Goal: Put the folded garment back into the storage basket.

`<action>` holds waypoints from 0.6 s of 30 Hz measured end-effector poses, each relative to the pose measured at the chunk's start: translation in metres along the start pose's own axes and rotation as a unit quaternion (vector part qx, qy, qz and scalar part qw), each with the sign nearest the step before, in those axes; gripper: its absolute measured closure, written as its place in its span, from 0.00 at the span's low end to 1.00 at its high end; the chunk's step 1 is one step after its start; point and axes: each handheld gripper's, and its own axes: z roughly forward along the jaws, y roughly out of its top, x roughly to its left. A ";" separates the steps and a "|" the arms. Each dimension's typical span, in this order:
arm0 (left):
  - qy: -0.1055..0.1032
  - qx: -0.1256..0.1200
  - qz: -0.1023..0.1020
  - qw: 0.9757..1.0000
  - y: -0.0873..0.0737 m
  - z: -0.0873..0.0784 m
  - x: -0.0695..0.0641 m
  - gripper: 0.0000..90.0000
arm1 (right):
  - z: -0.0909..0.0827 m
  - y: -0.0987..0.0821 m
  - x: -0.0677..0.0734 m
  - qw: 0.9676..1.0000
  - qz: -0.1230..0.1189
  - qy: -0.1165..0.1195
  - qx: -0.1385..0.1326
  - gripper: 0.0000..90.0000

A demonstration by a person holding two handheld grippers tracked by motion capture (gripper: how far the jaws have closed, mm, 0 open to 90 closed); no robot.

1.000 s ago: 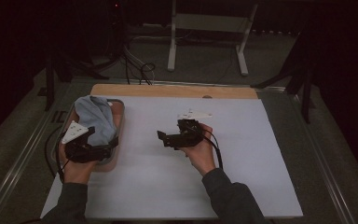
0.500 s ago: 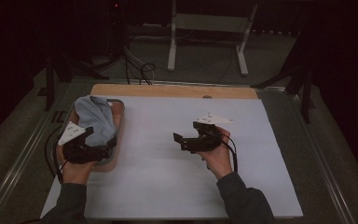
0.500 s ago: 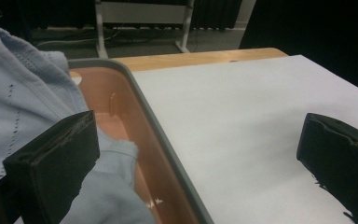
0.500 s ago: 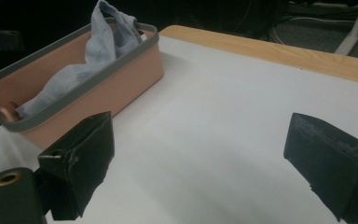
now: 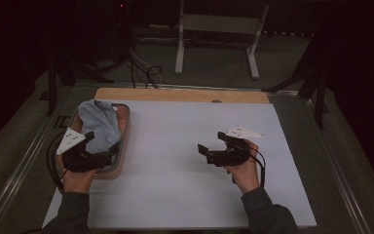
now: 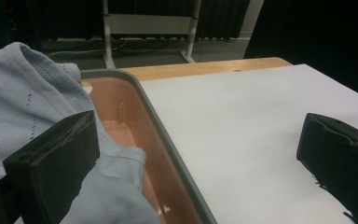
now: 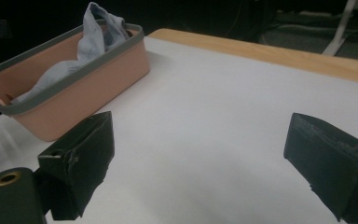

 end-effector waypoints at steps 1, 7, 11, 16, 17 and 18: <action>0.000 0.001 0.001 1.000 0.000 0.000 0.000 0.00 | -0.002 -0.001 -0.001 1.000 0.001 -0.001 0.000 0.10; -0.001 0.000 0.000 1.000 -0.001 -0.002 -0.001 0.00 | -0.017 -0.011 -0.011 1.000 0.003 -0.016 -0.013 0.10; 0.000 0.000 0.000 1.000 -0.002 -0.005 0.000 0.00 | -0.025 -0.015 -0.016 1.000 0.005 -0.025 -0.016 0.10; 0.000 -0.001 -0.004 1.000 -0.004 -0.006 0.001 0.00 | -0.032 -0.022 -0.023 0.999 0.007 -0.032 -0.020 0.10; -0.001 -0.003 -0.004 1.000 -0.004 -0.007 0.001 0.00 | -0.035 -0.025 -0.026 0.999 0.009 -0.033 -0.025 0.10; -0.001 -0.003 -0.004 1.000 -0.004 -0.007 0.001 0.00 | -0.035 -0.025 -0.026 0.999 0.009 -0.033 -0.025 0.10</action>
